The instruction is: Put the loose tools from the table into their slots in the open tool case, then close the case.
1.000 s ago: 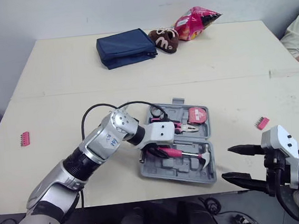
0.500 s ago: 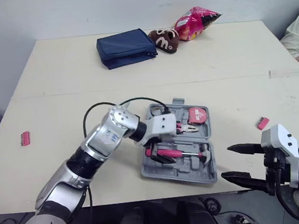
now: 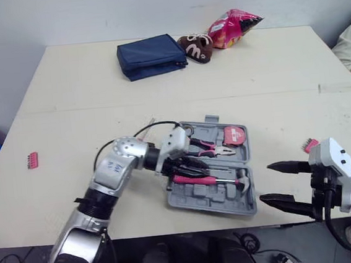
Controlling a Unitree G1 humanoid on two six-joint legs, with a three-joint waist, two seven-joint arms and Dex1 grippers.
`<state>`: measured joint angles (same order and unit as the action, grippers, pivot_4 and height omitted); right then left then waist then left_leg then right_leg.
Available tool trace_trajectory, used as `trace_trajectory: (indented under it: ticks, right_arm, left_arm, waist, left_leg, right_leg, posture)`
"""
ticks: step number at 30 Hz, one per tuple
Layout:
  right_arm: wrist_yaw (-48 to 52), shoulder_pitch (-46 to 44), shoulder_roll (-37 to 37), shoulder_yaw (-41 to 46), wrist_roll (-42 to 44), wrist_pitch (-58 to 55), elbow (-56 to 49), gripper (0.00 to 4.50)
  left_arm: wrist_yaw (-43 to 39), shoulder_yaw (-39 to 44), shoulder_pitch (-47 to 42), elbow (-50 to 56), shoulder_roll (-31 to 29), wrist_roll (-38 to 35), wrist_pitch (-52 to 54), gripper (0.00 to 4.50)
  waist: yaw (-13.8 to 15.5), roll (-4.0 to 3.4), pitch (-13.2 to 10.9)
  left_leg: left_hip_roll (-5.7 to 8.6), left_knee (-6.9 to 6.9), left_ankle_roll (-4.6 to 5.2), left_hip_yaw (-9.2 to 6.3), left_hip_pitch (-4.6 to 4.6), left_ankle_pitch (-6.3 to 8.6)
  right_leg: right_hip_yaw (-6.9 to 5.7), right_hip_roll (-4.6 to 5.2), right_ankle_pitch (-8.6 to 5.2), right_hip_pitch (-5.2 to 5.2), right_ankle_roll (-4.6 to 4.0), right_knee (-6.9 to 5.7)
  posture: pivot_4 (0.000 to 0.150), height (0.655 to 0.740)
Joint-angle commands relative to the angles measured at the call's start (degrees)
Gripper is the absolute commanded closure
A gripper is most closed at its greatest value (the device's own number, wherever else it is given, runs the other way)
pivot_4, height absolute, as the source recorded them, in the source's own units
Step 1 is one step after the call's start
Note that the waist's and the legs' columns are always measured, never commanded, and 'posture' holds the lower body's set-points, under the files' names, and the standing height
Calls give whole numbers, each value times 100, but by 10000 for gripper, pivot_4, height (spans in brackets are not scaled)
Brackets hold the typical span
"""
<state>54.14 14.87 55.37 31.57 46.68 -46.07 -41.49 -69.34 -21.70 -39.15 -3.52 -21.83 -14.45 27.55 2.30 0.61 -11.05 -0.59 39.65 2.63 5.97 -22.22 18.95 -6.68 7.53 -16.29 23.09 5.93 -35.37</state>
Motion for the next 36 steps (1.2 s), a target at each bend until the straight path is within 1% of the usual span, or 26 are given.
trace_trajectory:
  ticks: [1,4,9,14,15,19,24,29,31,33,36]
  right_arm:
    - [-21,46,-31,87,86,71,-110,0]
    - [-84,38,-75,154,183,20,-120,0]
    - [-140,113,-121,187,237,8,-163,0]
    - [-205,165,-147,158,264,27,-197,0]
    - [-210,179,-150,154,248,33,-192,0]
    - [-228,217,-93,62,60,112,-202,0]
    - [-335,106,-126,65,290,1,-284,0]
    - [-329,179,-125,34,210,61,-239,0]
    - [-347,196,-143,23,214,73,-252,0]
    - [-374,209,-165,2,218,81,-272,0]
    - [-383,224,-181,-19,208,96,-273,0]
  left_arm:
    - [284,-170,-174,-186,113,307,40,44217]
    - [289,-290,-142,-209,122,415,-21,44217]
    - [464,-426,-50,-458,323,624,-166,44217]
    - [247,-817,150,-300,130,941,-494,44217]
    - [252,-903,172,-342,89,1069,-653,44217]
    - [376,-1059,94,-626,119,1320,-700,44217]
    - [551,-1252,-55,-1035,193,1683,-940,44217]
    - [503,-1665,-195,-1176,96,2119,-513,44217]
    - [456,-1830,-250,-1183,19,2270,-392,44217]
    - [479,-1848,-270,-1166,16,2275,-440,44217]
    - [398,-1920,-277,-1159,-20,2319,-501,44217]
  waist:
    - [0,0,0]
    - [-4,0,0]
    - [18,0,0]
    - [36,-3,2]
    - [35,-3,3]
    - [38,-4,16]
    - [86,-4,68]
    - [102,-5,120]
    - [101,-8,122]
    - [72,-24,169]
    - [51,-37,191]
  left_leg:
    - [-1,0,-1,-1,0,0]
    - [-2,0,-2,-3,0,1]
    - [-2,4,-2,-6,0,1]
    - [-2,7,1,-8,4,4]
    - [-3,7,0,-9,7,4]
    - [-6,7,-1,-26,21,9]
    - [-7,8,1,-41,28,13]
    - [-5,17,13,-55,30,21]
    - [-5,16,15,-61,63,29]
    - [-14,8,52,-74,112,83]
    - [-19,5,54,-76,121,92]
  right_leg:
    - [-1,0,0,0,0,-1]
    - [-1,0,0,0,0,-1]
    - [-3,2,0,-2,0,-3]
    - [-4,5,0,-11,0,1]
    - [-4,5,0,-14,0,3]
    - [-20,11,0,-45,-1,40]
    - [-27,22,0,-64,-1,55]
    - [-38,45,1,-81,0,68]
    - [-48,49,1,-119,0,83]
    - [-71,52,0,-189,-1,115]
    - [-73,56,1,-194,1,130]
  posture:
    - [1500,7338]
    - [1500,7338]
    - [1500,7338]
    - [1500,7338]
    - [1500,7338]
    - [1500,7338]
    - [1500,7338]
    - [1500,7338]
    - [1500,7338]
    - [1500,7338]
    - [1500,7338]
